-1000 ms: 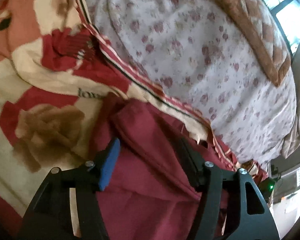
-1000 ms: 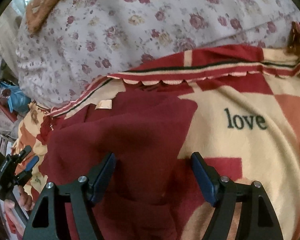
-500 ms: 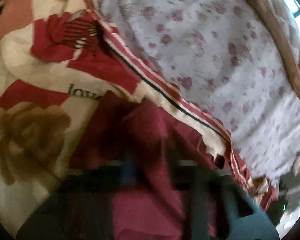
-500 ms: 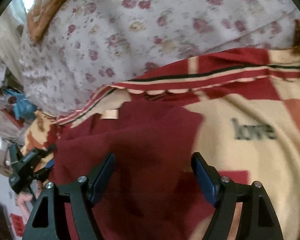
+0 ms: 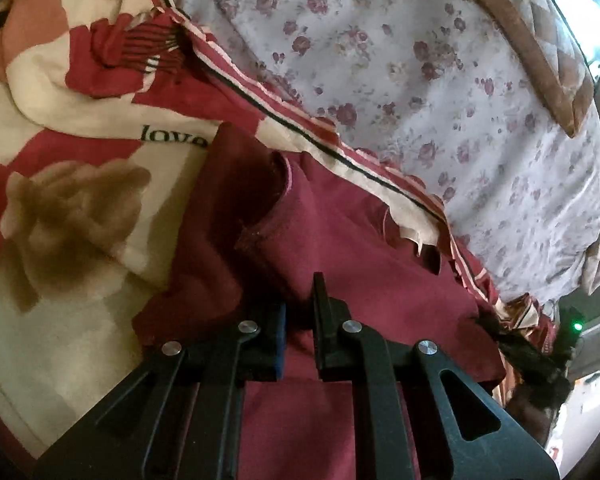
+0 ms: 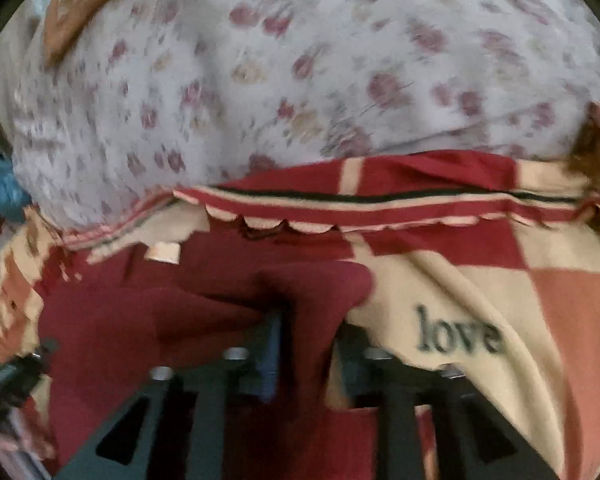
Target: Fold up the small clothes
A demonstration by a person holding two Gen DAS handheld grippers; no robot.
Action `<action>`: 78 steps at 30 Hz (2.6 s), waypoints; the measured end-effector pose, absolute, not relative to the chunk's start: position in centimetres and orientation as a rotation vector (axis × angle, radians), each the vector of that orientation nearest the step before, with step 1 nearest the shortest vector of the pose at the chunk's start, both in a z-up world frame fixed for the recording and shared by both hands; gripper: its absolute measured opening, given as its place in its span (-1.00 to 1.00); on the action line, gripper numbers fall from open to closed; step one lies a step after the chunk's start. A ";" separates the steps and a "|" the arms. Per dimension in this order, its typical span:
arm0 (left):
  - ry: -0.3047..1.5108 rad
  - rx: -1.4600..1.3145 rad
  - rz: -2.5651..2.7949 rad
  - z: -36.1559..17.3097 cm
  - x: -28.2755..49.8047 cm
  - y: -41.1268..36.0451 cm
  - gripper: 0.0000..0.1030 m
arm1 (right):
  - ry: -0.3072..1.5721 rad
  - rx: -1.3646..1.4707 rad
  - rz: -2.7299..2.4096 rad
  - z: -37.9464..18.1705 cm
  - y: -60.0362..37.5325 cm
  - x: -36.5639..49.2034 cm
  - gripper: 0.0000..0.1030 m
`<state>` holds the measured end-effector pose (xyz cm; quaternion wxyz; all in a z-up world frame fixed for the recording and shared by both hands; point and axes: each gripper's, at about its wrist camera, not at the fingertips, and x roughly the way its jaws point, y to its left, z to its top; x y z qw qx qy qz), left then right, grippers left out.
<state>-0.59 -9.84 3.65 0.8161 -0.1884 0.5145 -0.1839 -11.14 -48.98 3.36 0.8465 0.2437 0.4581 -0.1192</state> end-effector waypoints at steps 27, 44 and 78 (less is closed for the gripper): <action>1.057 -0.291 -0.308 5.1 -0.1 -8.8 -0.02 | 1.005 0.594 -0.179 2.7 -48.1 -10.8 -0.04; 1.053 -0.187 -0.278 3.7 -0.9 -9.1 -0.01 | 1.006 0.355 -0.185 5.8 -44.8 -15.6 -0.04; 0.987 0.047 -0.314 6.8 -11.9 -7.8 -0.01 | 1.066 0.360 -0.206 5.4 -41.1 -23.1 0.29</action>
